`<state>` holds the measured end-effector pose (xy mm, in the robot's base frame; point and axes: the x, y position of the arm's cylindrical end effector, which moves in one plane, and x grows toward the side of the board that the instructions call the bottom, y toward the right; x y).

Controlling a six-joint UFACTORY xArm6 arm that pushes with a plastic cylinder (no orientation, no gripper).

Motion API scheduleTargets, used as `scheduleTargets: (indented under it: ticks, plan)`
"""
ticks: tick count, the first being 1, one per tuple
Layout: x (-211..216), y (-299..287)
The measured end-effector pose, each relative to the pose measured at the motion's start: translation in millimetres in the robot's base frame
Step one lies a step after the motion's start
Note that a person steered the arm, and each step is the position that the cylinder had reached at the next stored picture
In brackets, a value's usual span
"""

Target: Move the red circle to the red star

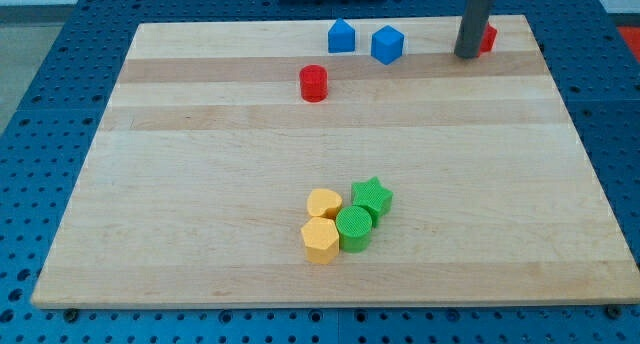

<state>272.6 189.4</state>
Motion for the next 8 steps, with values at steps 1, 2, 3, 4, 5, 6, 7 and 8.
scheduleTargets:
  ticks: [1, 2, 3, 4, 5, 6, 7, 8]
  plan:
    - [16.1, -5.6]
    - [58.1, -46.2]
    - [95.5, -105.4]
    - [117.2, -171.2]
    - [112.4, -227.2]
    - [91.6, -268.1]
    - [68.1, -276.5]
    - [64.2, -267.5]
